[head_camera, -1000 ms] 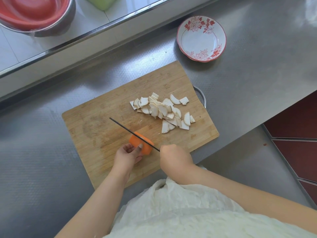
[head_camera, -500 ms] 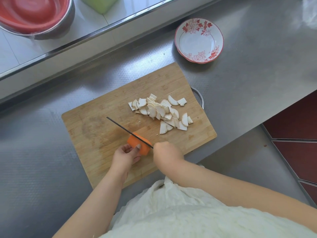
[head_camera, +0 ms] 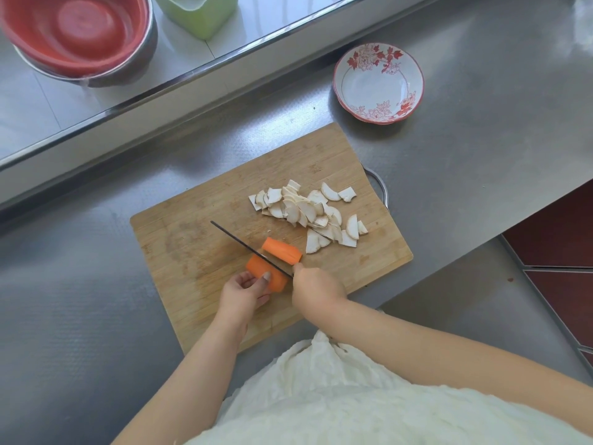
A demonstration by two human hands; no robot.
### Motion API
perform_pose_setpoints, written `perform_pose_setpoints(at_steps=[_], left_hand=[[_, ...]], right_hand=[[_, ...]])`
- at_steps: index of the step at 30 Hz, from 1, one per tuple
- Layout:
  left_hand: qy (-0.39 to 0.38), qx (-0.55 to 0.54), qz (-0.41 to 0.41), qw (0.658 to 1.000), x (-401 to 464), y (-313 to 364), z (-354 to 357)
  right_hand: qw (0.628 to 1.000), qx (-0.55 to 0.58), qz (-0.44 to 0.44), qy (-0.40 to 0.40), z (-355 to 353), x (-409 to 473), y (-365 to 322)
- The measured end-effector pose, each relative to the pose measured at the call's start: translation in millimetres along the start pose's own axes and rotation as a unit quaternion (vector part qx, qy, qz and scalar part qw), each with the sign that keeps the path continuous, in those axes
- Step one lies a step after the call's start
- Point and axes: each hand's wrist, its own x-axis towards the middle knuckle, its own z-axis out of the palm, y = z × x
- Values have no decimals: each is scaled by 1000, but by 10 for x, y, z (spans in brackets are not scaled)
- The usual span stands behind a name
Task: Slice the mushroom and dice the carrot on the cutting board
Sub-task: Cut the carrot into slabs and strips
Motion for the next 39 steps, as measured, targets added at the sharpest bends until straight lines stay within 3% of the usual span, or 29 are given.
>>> perform_pose_setpoints(at_steps=[9,29,39], left_hand=[[10,-22,8,1000,-70,-14,14],[-20,-18,-10,1000,-29,9,-53],[-23,-3,3,1000,-61,31,-32]], right_hand=[[998,67,7,-13,-42,71,99],[997,-16,-33,64,-9,-358,222],[999,0,-34,43,-11,-440,206]])
